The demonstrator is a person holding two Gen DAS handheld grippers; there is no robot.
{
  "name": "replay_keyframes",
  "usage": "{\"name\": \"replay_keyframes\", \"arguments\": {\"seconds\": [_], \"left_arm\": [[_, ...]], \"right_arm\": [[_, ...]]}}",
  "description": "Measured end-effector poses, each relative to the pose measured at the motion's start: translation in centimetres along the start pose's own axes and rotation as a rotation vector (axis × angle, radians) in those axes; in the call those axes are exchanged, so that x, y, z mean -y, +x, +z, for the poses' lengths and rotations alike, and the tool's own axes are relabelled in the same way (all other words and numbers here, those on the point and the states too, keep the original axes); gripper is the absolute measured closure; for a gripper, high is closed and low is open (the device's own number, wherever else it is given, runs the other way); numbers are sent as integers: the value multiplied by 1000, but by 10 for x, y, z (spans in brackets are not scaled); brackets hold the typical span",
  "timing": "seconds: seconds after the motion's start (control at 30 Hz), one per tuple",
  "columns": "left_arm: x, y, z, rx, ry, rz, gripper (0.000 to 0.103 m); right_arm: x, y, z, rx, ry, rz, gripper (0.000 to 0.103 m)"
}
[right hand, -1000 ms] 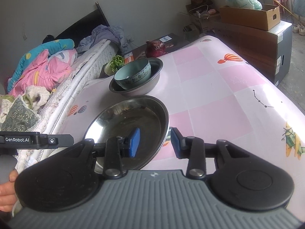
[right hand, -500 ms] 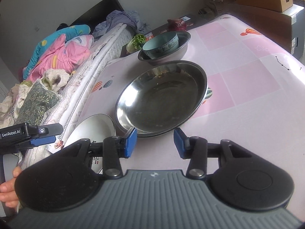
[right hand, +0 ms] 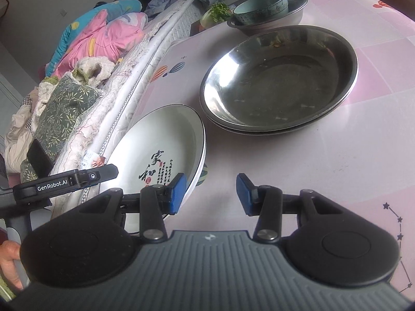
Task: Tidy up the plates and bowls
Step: 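Move both tools to the white calligraphy plate rim and close them, then lift the white plate with both tools and carry it toward the nested basins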
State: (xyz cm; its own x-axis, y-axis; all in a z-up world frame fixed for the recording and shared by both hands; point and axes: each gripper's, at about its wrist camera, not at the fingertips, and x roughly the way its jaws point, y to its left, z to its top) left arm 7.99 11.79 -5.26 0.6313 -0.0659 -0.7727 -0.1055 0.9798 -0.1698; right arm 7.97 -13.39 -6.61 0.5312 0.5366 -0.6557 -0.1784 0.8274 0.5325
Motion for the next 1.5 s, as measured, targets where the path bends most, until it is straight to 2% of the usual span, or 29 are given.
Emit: {"name": "replay_keyframes", "arguments": {"seconds": [0.27, 0.33, 0.53, 0.73, 0.93, 1.2, 1.5], "left_arm": [[-3, 19, 5, -37, 16, -16, 50], [-2, 22, 5, -47, 22, -26, 60], [-3, 25, 6, -54, 33, -22, 66], [-4, 25, 8, -65, 21, -28, 67], [-1, 22, 4, -75, 29, -36, 64], [1, 11, -9, -107, 33, -77, 63], [22, -3, -29, -143, 58, -133, 62]], "right_arm": [[-11, 24, 9, -32, -25, -1, 61], [-13, 27, 10, -30, -31, 2, 61], [-19, 34, 13, -34, -43, 12, 68], [-23, 35, 13, -42, -68, 0, 71], [-22, 30, 9, -54, -71, 6, 71], [-15, 14, -2, -74, -62, 20, 71], [4, -14, -19, -62, -29, 7, 71]]}}
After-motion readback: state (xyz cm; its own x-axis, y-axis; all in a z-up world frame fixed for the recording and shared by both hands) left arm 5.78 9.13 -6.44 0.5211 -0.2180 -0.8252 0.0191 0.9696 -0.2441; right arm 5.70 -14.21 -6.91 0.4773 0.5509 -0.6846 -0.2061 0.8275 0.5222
